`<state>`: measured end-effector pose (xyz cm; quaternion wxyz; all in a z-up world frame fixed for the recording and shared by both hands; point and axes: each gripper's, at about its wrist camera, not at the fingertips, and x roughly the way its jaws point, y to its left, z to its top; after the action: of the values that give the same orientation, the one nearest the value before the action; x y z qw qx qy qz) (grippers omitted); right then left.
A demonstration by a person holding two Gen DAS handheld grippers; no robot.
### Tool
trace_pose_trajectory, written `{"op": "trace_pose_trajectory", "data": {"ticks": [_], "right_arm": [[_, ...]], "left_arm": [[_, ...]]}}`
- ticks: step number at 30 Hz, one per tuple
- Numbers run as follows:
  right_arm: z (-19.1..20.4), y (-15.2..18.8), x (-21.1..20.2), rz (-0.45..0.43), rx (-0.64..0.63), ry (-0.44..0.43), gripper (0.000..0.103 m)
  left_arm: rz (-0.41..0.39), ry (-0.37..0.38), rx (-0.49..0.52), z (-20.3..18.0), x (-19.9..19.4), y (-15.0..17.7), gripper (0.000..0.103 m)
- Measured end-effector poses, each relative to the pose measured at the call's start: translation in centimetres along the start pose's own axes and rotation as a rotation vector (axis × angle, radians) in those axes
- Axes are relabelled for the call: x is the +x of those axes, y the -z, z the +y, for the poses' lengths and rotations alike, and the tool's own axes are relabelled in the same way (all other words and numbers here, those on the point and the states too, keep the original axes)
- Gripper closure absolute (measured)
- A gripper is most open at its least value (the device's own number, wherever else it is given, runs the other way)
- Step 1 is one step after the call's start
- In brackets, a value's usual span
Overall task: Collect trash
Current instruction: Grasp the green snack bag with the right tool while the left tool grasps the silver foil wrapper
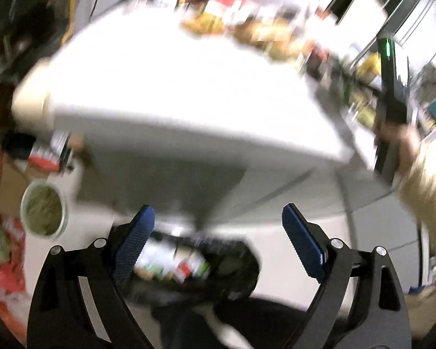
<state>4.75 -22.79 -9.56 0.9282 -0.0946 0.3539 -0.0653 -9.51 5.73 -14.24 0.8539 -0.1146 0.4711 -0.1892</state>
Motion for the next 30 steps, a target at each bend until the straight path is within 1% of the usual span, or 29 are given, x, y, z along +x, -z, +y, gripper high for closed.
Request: {"op": "trace_pose_trajectory", "data": {"ticks": [1, 2, 3, 4, 7, 8, 10, 12, 14, 15, 17, 18, 20, 21, 22, 24, 25, 27, 29, 30], "right_arm": [[-0.4, -0.2, -0.7, -0.008, 0.014, -0.018, 0.082], [-0.9, -0.2, -1.6, -0.016, 0.031, -0.038, 0.082], [-1.7, -0.2, -2.8, -0.026, 0.055, -0.066, 0.083], [-2.2, -0.1, -3.5, -0.031, 0.072, -0.085, 0.085], [-3.2, 0.3, -5.7, -0.046, 0.104, -0.136, 0.086], [-3.5, 0.4, -6.3, -0.047, 0.114, -0.154, 0.086], [-3.7, 0.7, -7.4, -0.050, 0.133, -0.181, 0.086], [-3.7, 1.0, -8.5, -0.057, 0.154, -0.199, 0.086], [-4.0, 1.3, -9.1, -0.059, 0.172, -0.213, 0.086], [-4.1, 1.5, -9.4, -0.058, 0.181, -0.220, 0.086], [-4.2, 1.7, -9.7, -0.059, 0.190, -0.225, 0.086], [-4.3, 1.8, -9.9, -0.059, 0.194, -0.227, 0.086], [-4.5, 2.0, -10.0, -0.053, 0.214, -0.238, 0.086], [-4.7, 2.1, -10.1, -0.053, 0.223, -0.244, 0.086], [-4.8, 2.1, -10.2, -0.054, 0.226, -0.245, 0.086], [-5.0, 2.1, -10.4, -0.058, 0.232, -0.252, 0.087], [-5.0, 2.0, -10.6, -0.068, 0.232, -0.256, 0.088], [-5.0, 1.7, -11.0, -0.080, 0.229, -0.262, 0.089], [-4.7, 1.3, -11.2, -0.092, 0.221, -0.276, 0.095], [-4.2, 1.0, -11.3, -0.103, 0.195, -0.271, 0.103]], "left_arm": [[-0.050, 0.015, 0.018, -0.7, -0.5, -2.2, 0.016], [-0.082, 0.017, 0.040, -1.3, -0.5, -3.7, 0.016], [-0.120, 0.007, 0.073, -2.1, -0.5, -5.7, 0.016], [-0.154, -0.021, 0.109, -2.9, -0.1, -7.8, 0.016], [-0.197, -0.077, 0.173, -5.1, 1.8, -13.1, 0.016], [-0.208, -0.091, 0.199, -6.2, 2.9, -15.5, 0.016], [-0.199, -0.101, 0.256, -7.9, 4.5, -18.2, 0.016], [-0.192, -0.148, 0.348, -9.9, 6.4, -20.7, 0.016], [-0.176, -0.206, 0.409, -11.5, 8.3, -22.7, 0.016], [-0.168, -0.207, 0.418, -11.4, 9.1, -23.4, 0.016], [-0.151, -0.231, 0.426, -11.8, 10.6, -24.8, 0.016], [-0.143, -0.234, 0.430, -11.9, 11.1, -25.2, 0.019], [-0.082, -0.228, 0.425, -11.6, 12.6, -25.8, 0.058], [-0.051, -0.233, 0.419, -11.2, 13.1, -25.9, 0.097], [-0.032, -0.239, 0.400, -10.8, 13.4, -26.0, 0.101], [-0.067, -0.227, 0.376, -10.3, 12.4, -25.9, 0.101], [-0.080, -0.212, 0.368, -10.2, 11.8, -26.0, 0.101], [-0.118, -0.159, 0.348, -9.9, 9.5, -25.8, 0.101], [-0.150, -0.130, 0.334, -9.5, 7.3, -25.5, 0.101], [-0.165, -0.125, 0.322, -9.2, 6.4, -25.3, 0.101]]}}
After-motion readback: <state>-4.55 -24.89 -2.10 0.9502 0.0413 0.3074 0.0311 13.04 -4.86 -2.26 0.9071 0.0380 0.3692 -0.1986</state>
